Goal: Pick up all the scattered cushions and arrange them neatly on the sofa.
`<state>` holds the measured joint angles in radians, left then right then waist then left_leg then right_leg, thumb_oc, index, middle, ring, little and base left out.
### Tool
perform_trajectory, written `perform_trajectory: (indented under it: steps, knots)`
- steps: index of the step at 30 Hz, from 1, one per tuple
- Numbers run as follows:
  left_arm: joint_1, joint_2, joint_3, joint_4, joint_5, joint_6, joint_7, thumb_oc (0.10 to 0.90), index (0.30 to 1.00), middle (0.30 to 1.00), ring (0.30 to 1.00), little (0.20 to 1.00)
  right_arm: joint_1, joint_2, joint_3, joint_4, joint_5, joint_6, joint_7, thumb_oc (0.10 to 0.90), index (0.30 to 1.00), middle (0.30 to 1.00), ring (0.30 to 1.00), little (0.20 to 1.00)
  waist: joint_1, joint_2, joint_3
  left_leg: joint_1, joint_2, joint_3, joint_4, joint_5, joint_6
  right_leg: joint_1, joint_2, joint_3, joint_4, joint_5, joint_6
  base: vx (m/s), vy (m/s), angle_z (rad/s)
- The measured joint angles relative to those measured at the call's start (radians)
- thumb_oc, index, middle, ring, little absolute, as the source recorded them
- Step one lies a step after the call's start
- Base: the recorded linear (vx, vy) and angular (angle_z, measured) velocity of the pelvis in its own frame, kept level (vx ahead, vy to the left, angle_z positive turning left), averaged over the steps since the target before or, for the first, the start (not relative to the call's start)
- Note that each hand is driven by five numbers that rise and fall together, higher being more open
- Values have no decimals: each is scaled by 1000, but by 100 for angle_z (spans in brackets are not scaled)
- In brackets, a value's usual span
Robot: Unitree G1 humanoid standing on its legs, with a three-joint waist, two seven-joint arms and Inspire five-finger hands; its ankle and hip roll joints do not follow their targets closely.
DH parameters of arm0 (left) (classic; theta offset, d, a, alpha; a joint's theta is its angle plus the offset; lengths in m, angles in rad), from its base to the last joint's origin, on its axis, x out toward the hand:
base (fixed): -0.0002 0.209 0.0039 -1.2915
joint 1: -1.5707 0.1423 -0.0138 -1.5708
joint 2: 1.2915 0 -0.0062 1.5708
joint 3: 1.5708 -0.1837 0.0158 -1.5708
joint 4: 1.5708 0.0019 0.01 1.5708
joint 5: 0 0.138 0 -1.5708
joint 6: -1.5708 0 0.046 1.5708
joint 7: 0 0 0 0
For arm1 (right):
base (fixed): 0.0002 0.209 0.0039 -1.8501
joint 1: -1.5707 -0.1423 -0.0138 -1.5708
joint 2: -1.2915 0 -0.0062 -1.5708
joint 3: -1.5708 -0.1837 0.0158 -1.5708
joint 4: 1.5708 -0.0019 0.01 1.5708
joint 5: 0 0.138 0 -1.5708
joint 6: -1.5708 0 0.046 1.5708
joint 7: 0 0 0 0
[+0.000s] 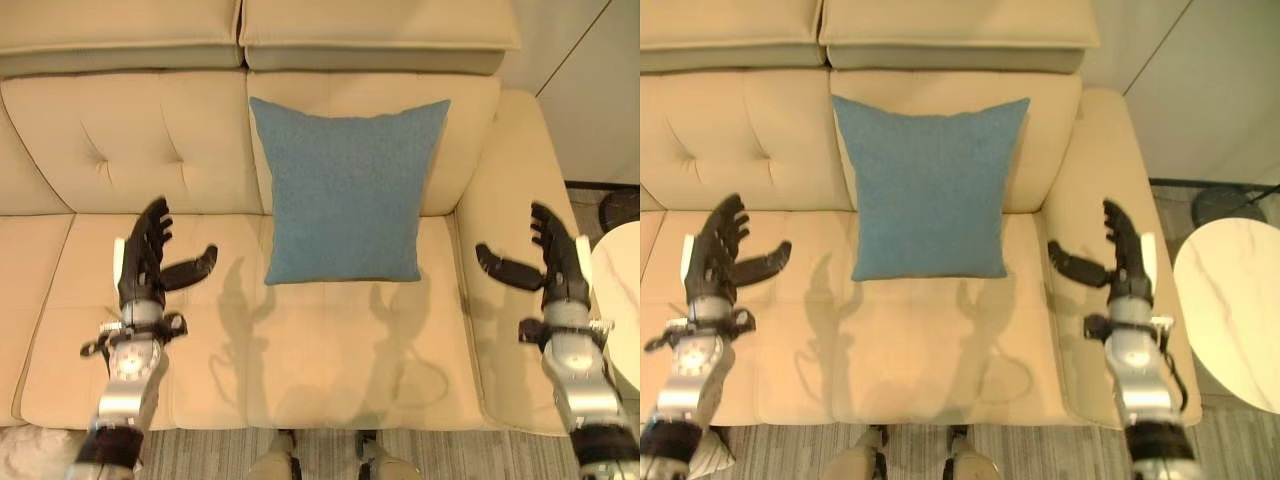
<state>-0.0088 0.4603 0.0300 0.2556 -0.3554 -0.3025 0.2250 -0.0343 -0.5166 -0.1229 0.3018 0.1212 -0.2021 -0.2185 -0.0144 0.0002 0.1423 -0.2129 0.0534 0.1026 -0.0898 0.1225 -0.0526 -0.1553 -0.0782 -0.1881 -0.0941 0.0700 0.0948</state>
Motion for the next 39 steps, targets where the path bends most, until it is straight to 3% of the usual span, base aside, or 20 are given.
perform_trajectory:
  steps: [4,5,7,12,15,23,24,26,27,28,29,30,31,32,33,34,35,36,37,39]
  knots:
    - [122,-79,1,12,14,5,-25,800,900,900,900,900,118,103,22,21,-27,5,23,800,900,900,900,900,0,-2,-12,39,-7,1,0,-12,7,39,-7,0,0,-9,1,10,15,1]
    - [173,-114,2,51,15,7,-46,800,900,900,900,900,149,162,28,79,-34,8,29,800,900,900,900,900,0,-3,-13,60,-10,4,0,-14,8,58,-11,0,0,-11,3,0,0,0]
    - [211,-145,2,115,13,34,-68,800,900,900,900,900,176,189,44,131,-34,30,40,800,900,900,900,900,2,2,-17,77,-16,4,0,-17,10,77,-16,-1,0,-13,5,0,0,0]
    - [263,-168,9,279,15,73,-107,800,900,900,900,900,212,215,72,201,-38,44,49,800,900,900,900,900,1,0,-22,120,-16,10,-1,-24,16,117,-19,1,-1,-14,6,-13,47,-3]
    - [300,-197,8,397,15,97,-116,800,900,900,900,900,214,217,80,294,-46,52,53,800,900,900,900,900,1,-7,-77,139,-21,19,-3,-39,16,131,-22,5,-7,-23,15,-23,65,-6]
    - [262,-198,-62,717,95,140,-131,800,900,900,900,900,179,218,143,542,-67,64,53,800,900,900,900,900,5,-57,-116,166,-32,44,-1,-52,35,140,-34,32,0,-18,14,-85,38,-11]
    - [262,-195,-66,714,106,140,-132,800,900,900,900,900,180,218,156,546,-68,67,55,800,900,900,900,900,8,-69,-109,167,-41,54,0,-51,40,121,-35,47,22,-8,11,-372,-1,-35]
    - [210,-191,-71,715,123,138,-130,800,900,900,900,900,153,217,156,556,-67,67,52,800,900,900,900,900,28,-59,-68,154,-32,65,4,-33,59,60,-35,61,129,-21,23,-368,-47,-16]
    - [157,-186,-71,714,123,134,-127,800,900,900,900,900,133,220,160,559,-67,70,48,800,900,900,900,900,27,-47,-28,152,-16,52,5,-24,68,21,-31,93,239,-75,61,-276,-102,42]
    - [118,-177,-69,706,122,131,-123,800,900,900,900,900,132,230,179,558,-66,70,49,800,900,900,900,900,26,-40,-13,140,-18,20,17,-11,72,-17,-19,164,431,-170,75,-304,-214,97]
    - [84,-167,-69,692,122,123,-122,800,900,900,900,900,140,246,189,558,-63,74,49,800,900,900,900,900,29,-37,-11,118,-20,-33,39,-5,65,-29,24,246,621,-248,65,-278,-302,125]
    - [81,-159,-66,672,122,108,-116,800,900,900,900,900,133,261,200,549,-59,75,50,800,900,900,900,900,50,-40,-12,103,-26,-72,52,11,51,18,61,270,615,-292,46,-322,-340,117]
    - [83,-162,-66,667,121,98,-104,800,900,900,900,900,116,264,210,549,-55,75,50,800,900,900,900,900,68,-41,-16,74,-29,-91,72,22,35,58,68,270,512,-333,4,-356,-305,98]
    - [77,-169,-65,679,121,99,-97,800,900,900,900,900,86,255,233,548,-54,62,50,800,900,900,900,900,77,-25,-16,28,-14,-127,68,45,-1,98,103,255,355,-341,-105,-405,-311,65]
    - [87,-182,-70,685,121,103,-90,800,900,900,900,900,68,245,236,546,-54,62,52,800,900,900,900,900,97,19,-18,6,24,-144,49,63,-36,108,153,231,295,-285,-107,-403,-296,60]
    - [102,-185,-78,691,120,104,-86,800,900,900,900,900,52,241,241,545,-54,61,53,800,900,900,900,900,108,44,-15,-31,53,-163,40,65,-44,104,194,215,267,-234,-148,-355,-237,49]
    - [109,-185,-89,699,120,104,-83,800,900,900,900,900,49,233,244,541,-54,60,53,800,900,900,900,900,106,57,-19,-52,66,-185,37,54,-53,96,211,201,257,-221,-165,-285,-124,86]
    - [103,-186,-95,715,120,104,-84,800,900,900,900,900,53,224,251,542,-54,59,52,800,900,900,900,900,102,50,-16,-80,73,-193,38,4,-74,85,206,160,240,-206,-186,-279,-83,125]
    - [99,-190,-98,733,120,115,-85,800,900,900,900,900,53,213,250,543,-54,64,52,800,900,900,900,900,99,22,2,-93,52,-154,59,8,-76,79,182,94,220,-188,-205,-302,-87,133]
    - [116,-190,-96,767,120,129,-86,800,900,900,900,900,56,211,241,543,-54,68,47,800,900,900,900,900,74,-19,11,-85,11,-69,92,-3,-50,96,157,55,171,-163,-212,-273,-83,100]
